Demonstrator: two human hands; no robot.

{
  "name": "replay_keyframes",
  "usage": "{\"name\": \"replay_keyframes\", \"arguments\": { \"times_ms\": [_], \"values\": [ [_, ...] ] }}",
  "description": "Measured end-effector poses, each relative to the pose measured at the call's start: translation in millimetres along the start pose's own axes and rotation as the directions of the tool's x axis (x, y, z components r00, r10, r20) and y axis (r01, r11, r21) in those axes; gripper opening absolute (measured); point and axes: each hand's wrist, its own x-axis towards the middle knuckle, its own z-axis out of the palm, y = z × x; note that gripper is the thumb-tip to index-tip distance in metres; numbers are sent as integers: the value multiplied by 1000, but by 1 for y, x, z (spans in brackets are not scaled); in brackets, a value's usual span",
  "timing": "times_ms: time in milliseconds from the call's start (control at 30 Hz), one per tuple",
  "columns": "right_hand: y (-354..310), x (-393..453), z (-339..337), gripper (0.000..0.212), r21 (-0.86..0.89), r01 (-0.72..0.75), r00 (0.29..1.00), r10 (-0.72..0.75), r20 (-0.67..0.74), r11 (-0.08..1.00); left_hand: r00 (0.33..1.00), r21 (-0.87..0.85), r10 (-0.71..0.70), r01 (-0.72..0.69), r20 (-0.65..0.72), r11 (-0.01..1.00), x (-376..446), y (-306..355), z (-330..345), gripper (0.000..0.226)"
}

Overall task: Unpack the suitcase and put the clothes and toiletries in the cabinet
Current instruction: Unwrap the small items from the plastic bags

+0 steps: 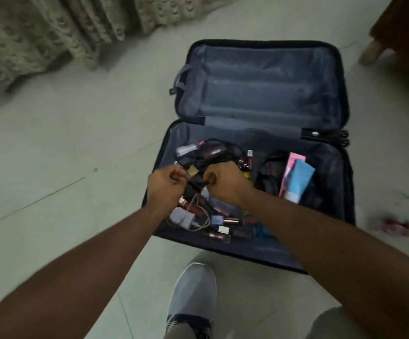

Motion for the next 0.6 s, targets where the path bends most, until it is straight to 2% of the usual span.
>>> {"name": "replay_keyframes", "arguments": {
  "times_ms": [100, 233, 367, 467, 600],
  "values": [
    [-8, 14, 13, 18, -18, -26, 999, 26, 20, 1000, 996, 4, -94, 94, -6, 996, 3, -11, -11, 19],
    [-20, 30, 24, 16, -60, -70, 997, 68, -42, 996, 989, -7, -114, 115, 95, 993, 5, -14, -15, 21],
    [-38, 47, 33, 35, -163, -201, 978, 206, 18, 966, 986, 3, -125, 125, 109, 992, 5, -18, -19, 28],
    [-38, 58, 41, 44, -67, -283, 956, 287, 65, 957, 989, -49, -105, 110, 102, 993, 4, -23, -21, 28],
    [-31, 55, 29, 45, 114, -313, 937, 288, 198, 943, 992, -73, -62, 70, 109, 995, 5, -27, -21, 38]
  ]
}}
